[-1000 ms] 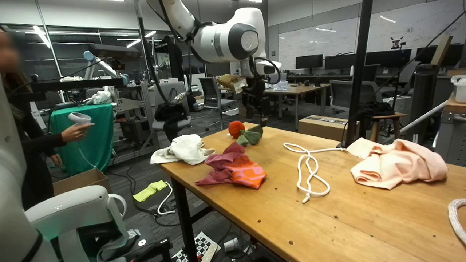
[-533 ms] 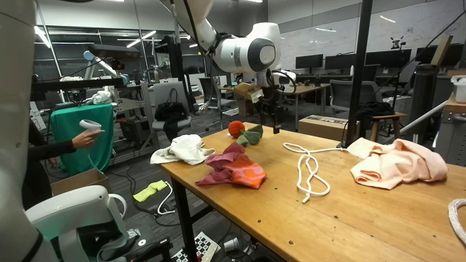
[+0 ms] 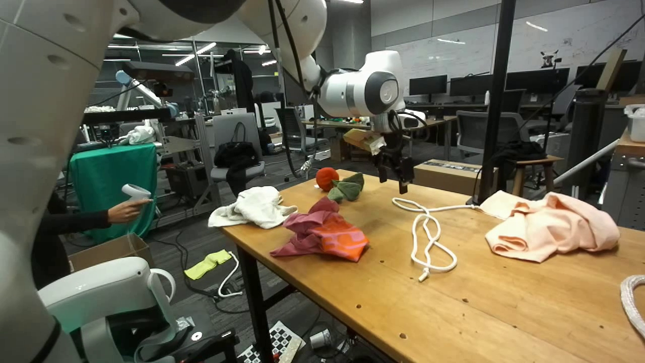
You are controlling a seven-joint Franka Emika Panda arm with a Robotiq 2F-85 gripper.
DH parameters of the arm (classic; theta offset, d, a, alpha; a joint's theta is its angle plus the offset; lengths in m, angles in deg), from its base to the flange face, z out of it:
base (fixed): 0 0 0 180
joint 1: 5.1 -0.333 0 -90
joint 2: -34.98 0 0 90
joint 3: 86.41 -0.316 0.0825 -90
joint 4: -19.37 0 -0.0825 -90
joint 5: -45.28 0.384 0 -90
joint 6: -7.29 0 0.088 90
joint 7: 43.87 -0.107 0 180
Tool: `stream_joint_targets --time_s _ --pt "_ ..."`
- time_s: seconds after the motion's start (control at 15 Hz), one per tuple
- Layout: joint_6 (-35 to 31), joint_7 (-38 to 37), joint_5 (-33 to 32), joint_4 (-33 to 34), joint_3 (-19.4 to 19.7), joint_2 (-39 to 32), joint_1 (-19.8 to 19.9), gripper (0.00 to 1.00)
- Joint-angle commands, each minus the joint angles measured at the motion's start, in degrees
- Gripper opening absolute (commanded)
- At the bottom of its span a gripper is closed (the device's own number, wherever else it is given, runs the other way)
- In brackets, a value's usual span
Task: Separate the items on the table
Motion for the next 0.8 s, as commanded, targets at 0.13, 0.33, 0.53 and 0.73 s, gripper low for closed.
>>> stream_joint_targets --time_s 0.13,0.33,0.53,0.73 --pt "-0.7 -4.0 -3.2 10.4 4.9 -8.7 -2.0 1.00" --pt "-0.2 -5.3 -3.2 14.2 6.7 -11.8 -2.1 1.00" --pt "0.1 -6.4 -3.0 17.3 8.2 -14.4 -2.0 1.00" --pt "0.4 -7.5 -2.9 20.1 9.3 -16.5 -1.7 1.00"
